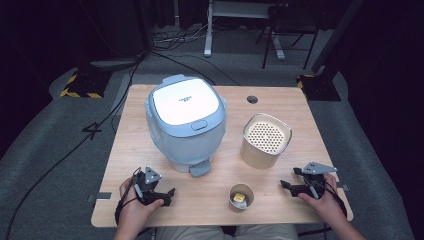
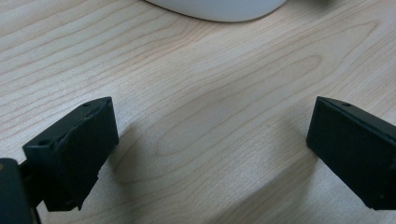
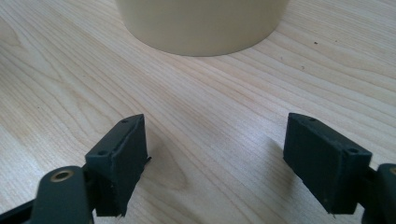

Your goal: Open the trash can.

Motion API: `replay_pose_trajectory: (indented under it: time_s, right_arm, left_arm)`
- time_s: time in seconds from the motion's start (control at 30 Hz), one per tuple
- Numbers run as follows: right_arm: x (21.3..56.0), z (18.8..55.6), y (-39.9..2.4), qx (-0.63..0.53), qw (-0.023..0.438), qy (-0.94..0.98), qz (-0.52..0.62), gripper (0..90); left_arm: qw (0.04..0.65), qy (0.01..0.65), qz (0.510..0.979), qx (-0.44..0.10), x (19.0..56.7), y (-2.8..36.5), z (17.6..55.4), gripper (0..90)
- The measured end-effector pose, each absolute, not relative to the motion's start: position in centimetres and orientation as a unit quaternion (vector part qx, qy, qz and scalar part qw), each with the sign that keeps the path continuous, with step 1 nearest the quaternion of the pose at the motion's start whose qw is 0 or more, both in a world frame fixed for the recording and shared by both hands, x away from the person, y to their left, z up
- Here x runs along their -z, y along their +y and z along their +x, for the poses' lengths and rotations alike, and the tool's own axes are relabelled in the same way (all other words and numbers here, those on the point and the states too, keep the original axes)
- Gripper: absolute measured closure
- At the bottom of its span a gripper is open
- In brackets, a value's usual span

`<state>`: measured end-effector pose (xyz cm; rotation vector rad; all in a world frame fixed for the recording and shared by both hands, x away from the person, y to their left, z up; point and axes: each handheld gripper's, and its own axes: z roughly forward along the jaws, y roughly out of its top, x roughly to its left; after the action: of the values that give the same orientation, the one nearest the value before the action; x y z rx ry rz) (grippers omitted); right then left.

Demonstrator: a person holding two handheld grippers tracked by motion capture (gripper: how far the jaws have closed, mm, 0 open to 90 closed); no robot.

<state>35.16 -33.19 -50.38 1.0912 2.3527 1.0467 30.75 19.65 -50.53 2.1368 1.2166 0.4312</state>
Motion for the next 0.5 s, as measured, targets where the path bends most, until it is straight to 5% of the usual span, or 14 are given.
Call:
replay_pose_trajectory:
  time_s: [0.13,0.23,0.33,0.5]
  right_arm:
    - [50.4,35.1,-33.2,-0.369,0.172,0.829,0.384,22.4]
    - [50.4,35.1,-33.2,-0.370,0.172,0.829,0.384,22.5]
    - [50.4,35.0,-33.2,-0.369,0.172,0.829,0.384,22.9]
    - [50.4,35.0,-33.2,-0.371,0.171,0.829,0.383,24.0]
  left_arm:
    - [0.318,0.456,0.816,-0.160,50.3,19.8,30.7,6.5]
    - [0.320,0.449,0.819,-0.158,49.9,20.1,30.7,24.7]
    - [0.315,0.429,0.833,-0.153,49.5,20.5,30.6,32.9]
    - [0.335,0.416,0.831,-0.154,48.4,21.0,30.4,34.3]
